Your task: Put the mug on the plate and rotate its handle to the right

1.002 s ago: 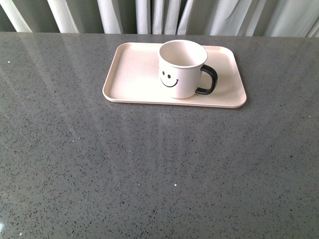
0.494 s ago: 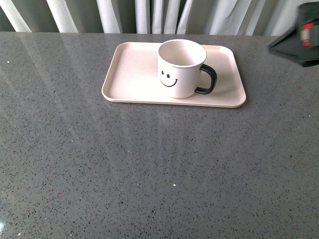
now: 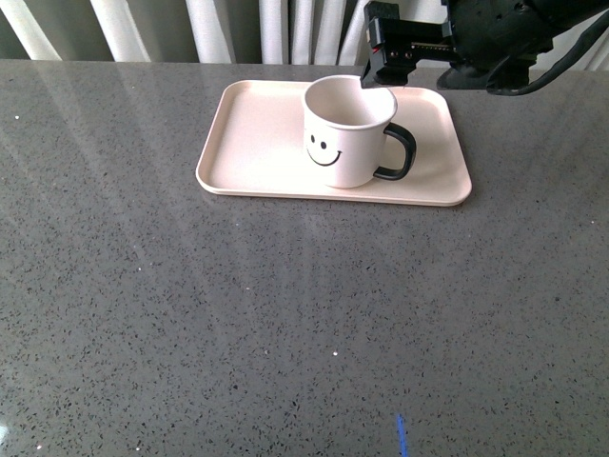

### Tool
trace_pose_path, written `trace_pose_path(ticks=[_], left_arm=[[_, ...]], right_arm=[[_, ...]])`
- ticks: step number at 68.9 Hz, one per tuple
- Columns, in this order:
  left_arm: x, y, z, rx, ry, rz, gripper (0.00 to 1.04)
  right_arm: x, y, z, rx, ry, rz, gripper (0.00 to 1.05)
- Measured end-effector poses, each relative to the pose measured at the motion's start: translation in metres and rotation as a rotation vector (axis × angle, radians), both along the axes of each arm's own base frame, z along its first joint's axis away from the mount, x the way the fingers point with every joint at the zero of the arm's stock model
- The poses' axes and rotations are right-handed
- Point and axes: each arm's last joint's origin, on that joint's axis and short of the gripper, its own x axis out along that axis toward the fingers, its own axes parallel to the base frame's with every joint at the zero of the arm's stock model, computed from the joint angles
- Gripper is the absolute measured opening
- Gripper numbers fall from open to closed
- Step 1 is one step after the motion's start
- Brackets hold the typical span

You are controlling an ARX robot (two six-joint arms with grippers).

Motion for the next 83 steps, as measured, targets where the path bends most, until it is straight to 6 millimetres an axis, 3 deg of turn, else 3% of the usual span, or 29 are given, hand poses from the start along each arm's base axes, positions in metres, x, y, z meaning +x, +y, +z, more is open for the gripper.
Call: trace_pose_path(ticks=[28, 43, 68, 83], left_arm=[[0.0, 0.0, 0.0, 0.0, 0.0, 0.0, 0.95], [0.0, 0.0, 0.0, 0.0, 0.0, 0.0, 0.95], [0.0, 0.0, 0.0, 0.0, 0.0, 0.0, 0.95], [0.0, 0.0, 0.0, 0.0, 0.0, 0.0, 0.95]], right_arm=[[0.015, 0.012, -0.021, 0.017, 0.084, -0.034, 0.94], [0.024, 0.015, -0.027, 0.021, 0.112, -0.045, 0.6], [0.031, 0.017, -0.021, 0.029, 0.12, -0.049, 0.01], [0.031, 0.014, -0.019, 0.03, 0.126, -0.041, 0.02]])
